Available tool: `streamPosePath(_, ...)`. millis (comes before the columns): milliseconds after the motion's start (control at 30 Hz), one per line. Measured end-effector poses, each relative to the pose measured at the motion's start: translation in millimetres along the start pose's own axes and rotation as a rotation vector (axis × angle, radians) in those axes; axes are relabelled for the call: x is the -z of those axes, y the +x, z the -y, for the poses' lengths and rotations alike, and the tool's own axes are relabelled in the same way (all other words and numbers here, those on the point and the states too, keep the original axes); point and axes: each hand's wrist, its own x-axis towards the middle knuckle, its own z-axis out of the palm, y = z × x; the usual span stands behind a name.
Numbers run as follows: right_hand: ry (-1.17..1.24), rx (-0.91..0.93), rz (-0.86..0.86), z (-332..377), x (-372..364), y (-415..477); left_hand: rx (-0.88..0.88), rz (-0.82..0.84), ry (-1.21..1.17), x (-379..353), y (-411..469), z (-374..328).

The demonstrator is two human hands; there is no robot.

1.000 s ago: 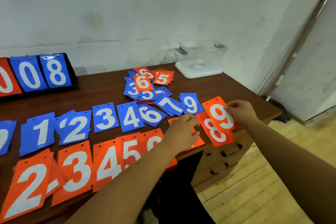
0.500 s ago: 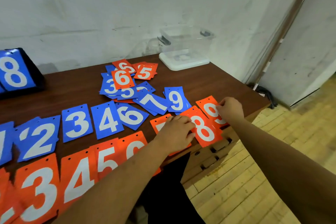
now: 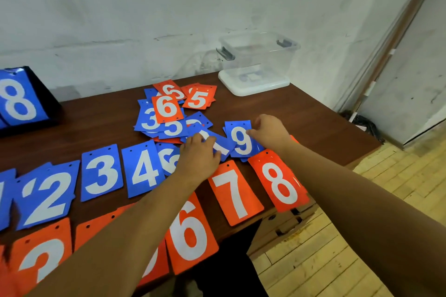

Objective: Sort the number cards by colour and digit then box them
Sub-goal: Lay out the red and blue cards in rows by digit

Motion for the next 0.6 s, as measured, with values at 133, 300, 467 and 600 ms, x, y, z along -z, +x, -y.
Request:
streamPosePath(133,-0.153,0.097,0.119,12.3,-18.8,8.9,-0.078,0.054,0.039,-6.0,8.6,10.1)
streamPosePath(300,-0.202,0.088,0.098,9.8,-20.6,20.3,-0.193,0.081,0.010,-4.1,11.8,15.4)
streamPosePath(467,-0.052,0.173,0.052,31.0,-26.2,39.8,-0.199,-0.062,-0.133,14.8,19.1,37.9)
streamPosePath(600,0.055,0.198,0.042,70.9,-42.0,61.4,-0.004,-0.215,-0.049,33.7,40.8,80.9)
